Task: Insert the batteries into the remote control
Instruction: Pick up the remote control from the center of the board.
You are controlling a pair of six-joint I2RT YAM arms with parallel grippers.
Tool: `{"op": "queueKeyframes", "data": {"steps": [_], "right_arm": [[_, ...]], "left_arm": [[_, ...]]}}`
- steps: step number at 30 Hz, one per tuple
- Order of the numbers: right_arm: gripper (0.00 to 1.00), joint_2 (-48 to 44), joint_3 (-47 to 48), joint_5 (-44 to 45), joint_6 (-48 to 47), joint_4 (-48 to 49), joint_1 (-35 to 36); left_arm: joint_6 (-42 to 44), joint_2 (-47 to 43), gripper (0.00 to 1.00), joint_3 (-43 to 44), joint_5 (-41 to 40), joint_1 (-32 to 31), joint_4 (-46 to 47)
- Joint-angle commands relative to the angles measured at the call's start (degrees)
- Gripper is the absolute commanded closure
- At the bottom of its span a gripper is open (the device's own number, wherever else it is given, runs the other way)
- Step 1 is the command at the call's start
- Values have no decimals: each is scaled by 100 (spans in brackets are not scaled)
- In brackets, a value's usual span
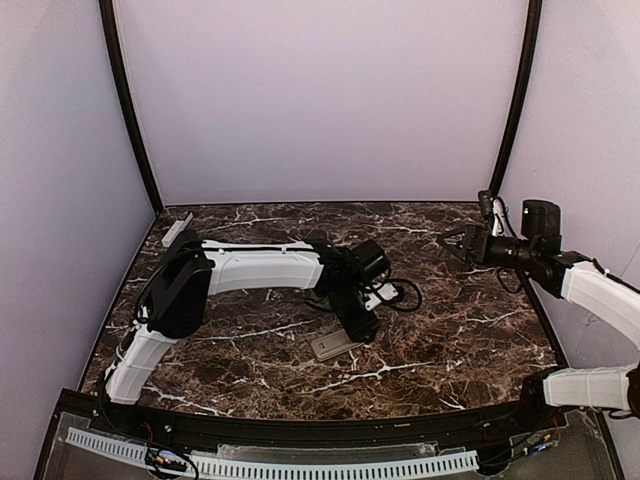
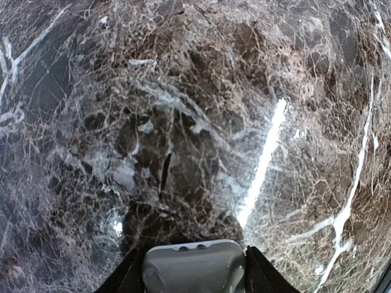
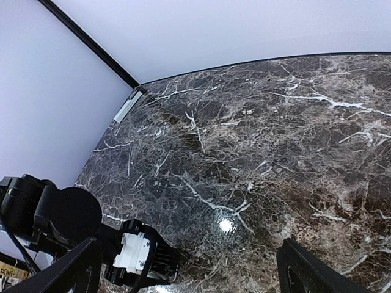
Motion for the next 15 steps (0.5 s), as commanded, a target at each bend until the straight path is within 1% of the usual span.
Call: {"op": "queueKeyframes", "data": {"steps": [1,2,6,9,15], "right_arm": [[1,67,-241,-375,-42,497,-32],[1,90,-303,-449,-13,604,-35],[1,151,-427,-804,-56,863,-32],[3,167,-480,-1068,-29,1067,-37],[5,98,-707,-1498,162,1712,-23]], "left_arm": [[-157,-144,55,180,169,-10,-408],[-196,-185,55,189,196,10,-366],[-461,-574,56,124,741,179,14],[-542,-885,57,-46,957,236,498],[-664,-1459,61,-169,1311,360,1038]]}}
